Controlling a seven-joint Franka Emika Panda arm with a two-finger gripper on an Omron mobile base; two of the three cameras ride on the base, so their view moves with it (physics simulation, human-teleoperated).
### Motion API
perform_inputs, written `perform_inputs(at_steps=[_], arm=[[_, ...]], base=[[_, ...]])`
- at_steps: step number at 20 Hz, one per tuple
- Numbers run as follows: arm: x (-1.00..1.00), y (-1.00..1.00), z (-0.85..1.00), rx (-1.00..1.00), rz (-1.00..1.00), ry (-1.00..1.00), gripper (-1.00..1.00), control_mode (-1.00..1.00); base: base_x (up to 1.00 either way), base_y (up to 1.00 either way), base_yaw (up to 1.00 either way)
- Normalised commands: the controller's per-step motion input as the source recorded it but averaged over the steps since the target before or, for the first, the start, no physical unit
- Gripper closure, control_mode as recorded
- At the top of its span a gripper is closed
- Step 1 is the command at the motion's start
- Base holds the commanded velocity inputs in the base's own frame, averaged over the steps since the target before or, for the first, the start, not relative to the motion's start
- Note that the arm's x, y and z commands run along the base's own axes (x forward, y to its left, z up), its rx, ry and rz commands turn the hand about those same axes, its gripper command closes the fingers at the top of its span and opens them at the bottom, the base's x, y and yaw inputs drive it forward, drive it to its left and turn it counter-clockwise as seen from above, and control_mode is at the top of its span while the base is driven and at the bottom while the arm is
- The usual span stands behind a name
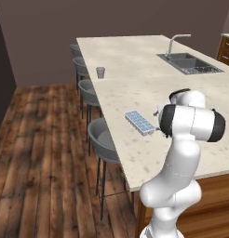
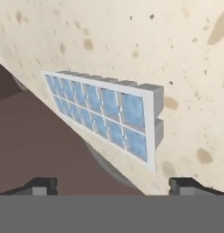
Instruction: Open the freezer door, pick up the ice cube tray from the freezer, and place it on the dining counter.
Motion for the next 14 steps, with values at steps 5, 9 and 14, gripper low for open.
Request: perform_inputs(at_steps=[5,9,14], arm=[[-0.50,0.00,0.71,-0.02,0.00,0.18,-1.00,-1.00],[-0.80,0.00,0.82,-0.02,0.00,0.21,-1.00,-1.00],[-1.00,0.02,0.73,-0.04,0.00,0.17,-1.00,-1.00]], base=[[0.00,0.00,0.00],[0.00,0.00,0.00],[0.00,0.00,0.00]])
